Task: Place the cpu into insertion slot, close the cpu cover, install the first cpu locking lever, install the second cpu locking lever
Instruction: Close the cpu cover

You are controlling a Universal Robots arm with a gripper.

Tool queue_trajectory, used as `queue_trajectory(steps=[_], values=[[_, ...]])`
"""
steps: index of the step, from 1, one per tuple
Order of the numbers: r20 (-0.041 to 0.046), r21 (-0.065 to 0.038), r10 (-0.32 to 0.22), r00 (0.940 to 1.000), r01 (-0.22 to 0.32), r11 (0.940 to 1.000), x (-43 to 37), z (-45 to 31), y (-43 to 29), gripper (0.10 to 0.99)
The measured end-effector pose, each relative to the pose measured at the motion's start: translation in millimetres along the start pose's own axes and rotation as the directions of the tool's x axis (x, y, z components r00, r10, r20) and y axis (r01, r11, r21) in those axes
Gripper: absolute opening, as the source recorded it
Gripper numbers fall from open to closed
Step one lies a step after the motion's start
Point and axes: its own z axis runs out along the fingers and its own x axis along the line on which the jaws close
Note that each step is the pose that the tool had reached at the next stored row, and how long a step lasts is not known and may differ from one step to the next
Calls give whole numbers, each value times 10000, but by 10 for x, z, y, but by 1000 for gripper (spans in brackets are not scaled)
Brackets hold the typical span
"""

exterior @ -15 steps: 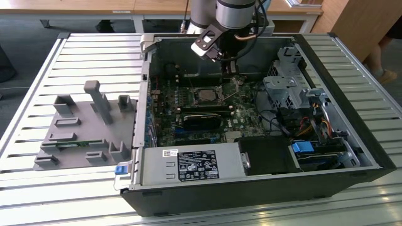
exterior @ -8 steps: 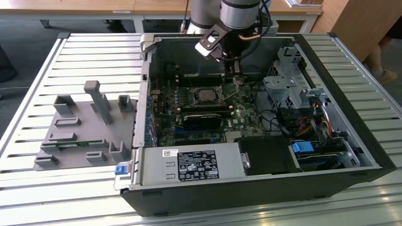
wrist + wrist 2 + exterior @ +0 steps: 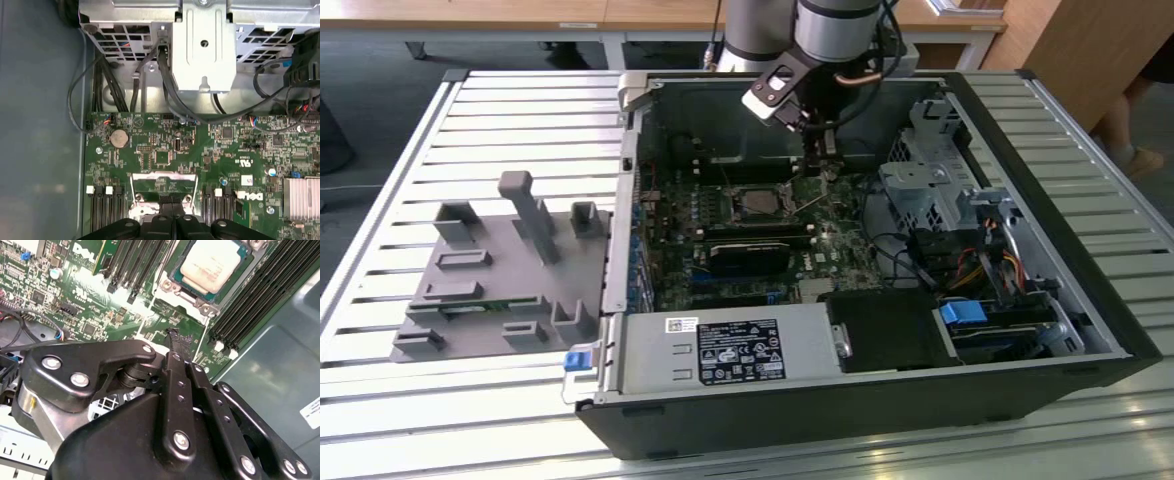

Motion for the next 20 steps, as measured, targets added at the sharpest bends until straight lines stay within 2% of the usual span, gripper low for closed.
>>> queue_trajectory(steps=[20], values=[[2,10,1,10000,-1,10000,11,29,182,114]])
